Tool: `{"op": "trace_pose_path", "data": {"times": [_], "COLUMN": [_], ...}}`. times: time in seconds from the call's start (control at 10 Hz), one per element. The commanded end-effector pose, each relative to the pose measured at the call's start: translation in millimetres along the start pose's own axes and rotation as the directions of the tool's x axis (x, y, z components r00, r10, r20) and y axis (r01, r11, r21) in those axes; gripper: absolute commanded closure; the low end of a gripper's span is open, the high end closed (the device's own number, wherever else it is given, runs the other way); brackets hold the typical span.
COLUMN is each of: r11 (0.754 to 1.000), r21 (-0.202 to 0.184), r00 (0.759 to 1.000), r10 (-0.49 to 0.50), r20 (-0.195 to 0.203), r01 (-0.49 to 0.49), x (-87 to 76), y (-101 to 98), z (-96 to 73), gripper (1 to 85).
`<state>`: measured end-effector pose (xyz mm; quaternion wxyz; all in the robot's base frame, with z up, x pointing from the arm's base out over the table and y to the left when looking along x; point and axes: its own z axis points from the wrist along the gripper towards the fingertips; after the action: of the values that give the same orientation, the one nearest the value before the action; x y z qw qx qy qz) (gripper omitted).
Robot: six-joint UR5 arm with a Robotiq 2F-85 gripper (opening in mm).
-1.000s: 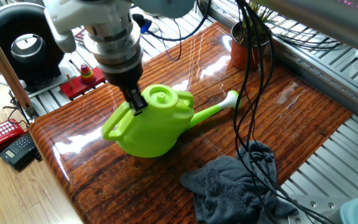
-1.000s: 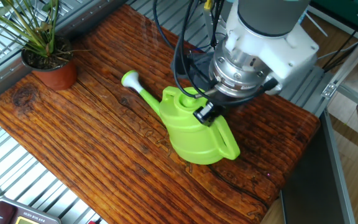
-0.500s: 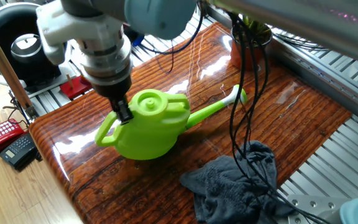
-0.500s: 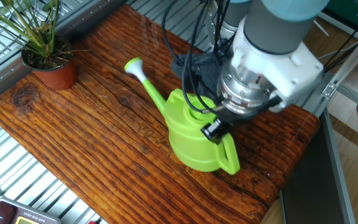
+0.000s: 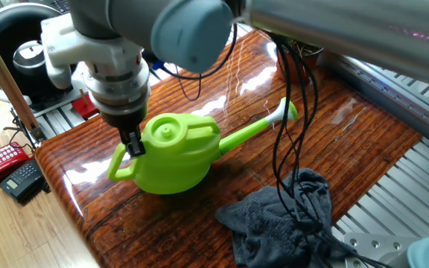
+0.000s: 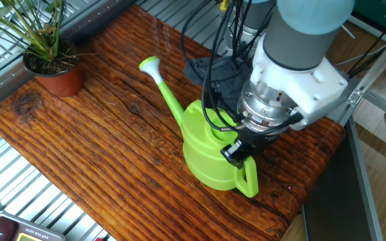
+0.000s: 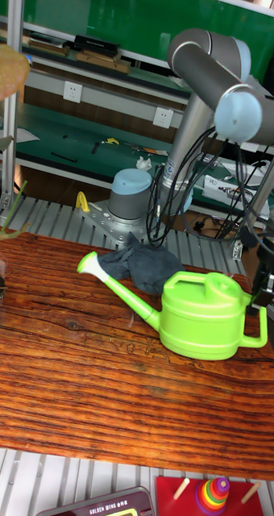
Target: Water the plant
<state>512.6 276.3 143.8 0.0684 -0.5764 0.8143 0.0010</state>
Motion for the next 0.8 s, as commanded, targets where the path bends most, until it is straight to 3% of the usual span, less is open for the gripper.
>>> {"op": "trace_pose_path", "data": {"times": [0.0, 0.5, 0.7], "r11": [1.0, 1.0, 0.999], "r21": [-0.005, 0.005, 0.032], "r00": [0.998, 0.996, 0.998], "r10": [0.02, 0.015, 0.025], "r20": [0.065, 0.087, 0.065], "r01": [-0.02, -0.016, -0.027], "x": [-4.3, -7.4, -1.3], "y": [1.6, -3.0, -9.8], "z": [9.1, 14.7, 16.7], "gripper": [84.7, 84.7, 84.7]}}
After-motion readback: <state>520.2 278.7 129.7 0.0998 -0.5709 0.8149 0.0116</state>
